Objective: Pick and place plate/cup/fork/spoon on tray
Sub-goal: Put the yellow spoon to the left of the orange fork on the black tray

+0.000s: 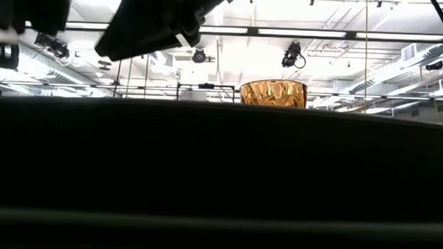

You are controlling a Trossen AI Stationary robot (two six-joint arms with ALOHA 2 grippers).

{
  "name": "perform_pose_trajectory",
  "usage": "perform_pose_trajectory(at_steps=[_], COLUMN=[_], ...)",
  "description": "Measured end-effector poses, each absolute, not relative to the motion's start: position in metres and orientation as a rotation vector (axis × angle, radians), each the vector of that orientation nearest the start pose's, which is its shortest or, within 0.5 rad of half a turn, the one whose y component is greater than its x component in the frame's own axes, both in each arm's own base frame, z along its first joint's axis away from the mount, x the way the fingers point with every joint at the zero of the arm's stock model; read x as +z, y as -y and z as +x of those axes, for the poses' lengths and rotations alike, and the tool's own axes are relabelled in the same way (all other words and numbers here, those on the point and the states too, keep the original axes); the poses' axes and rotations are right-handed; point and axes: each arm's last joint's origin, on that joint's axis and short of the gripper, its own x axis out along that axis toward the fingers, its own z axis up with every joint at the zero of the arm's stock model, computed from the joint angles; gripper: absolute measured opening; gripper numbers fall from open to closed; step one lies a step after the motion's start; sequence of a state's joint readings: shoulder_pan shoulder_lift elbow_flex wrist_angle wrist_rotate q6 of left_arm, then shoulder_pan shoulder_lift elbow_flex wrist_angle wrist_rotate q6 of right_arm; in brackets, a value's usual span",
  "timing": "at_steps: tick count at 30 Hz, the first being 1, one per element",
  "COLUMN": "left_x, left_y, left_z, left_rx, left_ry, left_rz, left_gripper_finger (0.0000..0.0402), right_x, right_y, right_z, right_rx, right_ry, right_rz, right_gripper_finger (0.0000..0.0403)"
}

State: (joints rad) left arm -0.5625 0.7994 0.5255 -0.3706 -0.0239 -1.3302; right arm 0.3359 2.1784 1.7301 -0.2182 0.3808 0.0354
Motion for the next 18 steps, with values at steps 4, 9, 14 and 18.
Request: perform_pose_trajectory(at_steps=[4,9,14,18], left_x=[0.218,0.211,0.201,0.189], left_y=[0.074,0.064,0.061,0.06], left_z=[0.139,0.138,0.145,0.153], left_rx=[0.127,0.274,0.404,0.517], left_ry=[-0.923,-0.961,-0.988,-1.024], left_rz=[-1.1,-1.17,-1.201,-1.217], left_gripper_finger=[0.0011,0.0011,0.0011,0.0011], right_x=[0.205,0.203,0.204,0.205], right_y=[-0.144,-0.128,-0.117,-0.115], right_z=[0.467,0.47,0.474,0.476], right_rx=[-0.098,-0.133,-0.154,-0.156], right_ry=[-0.649,-0.672,-0.667,-0.645], right_rz=[-0.275,-0.316,-0.3,-0.311], right_gripper_finger=[0.0124,0.0124,0.0124,0.0124])
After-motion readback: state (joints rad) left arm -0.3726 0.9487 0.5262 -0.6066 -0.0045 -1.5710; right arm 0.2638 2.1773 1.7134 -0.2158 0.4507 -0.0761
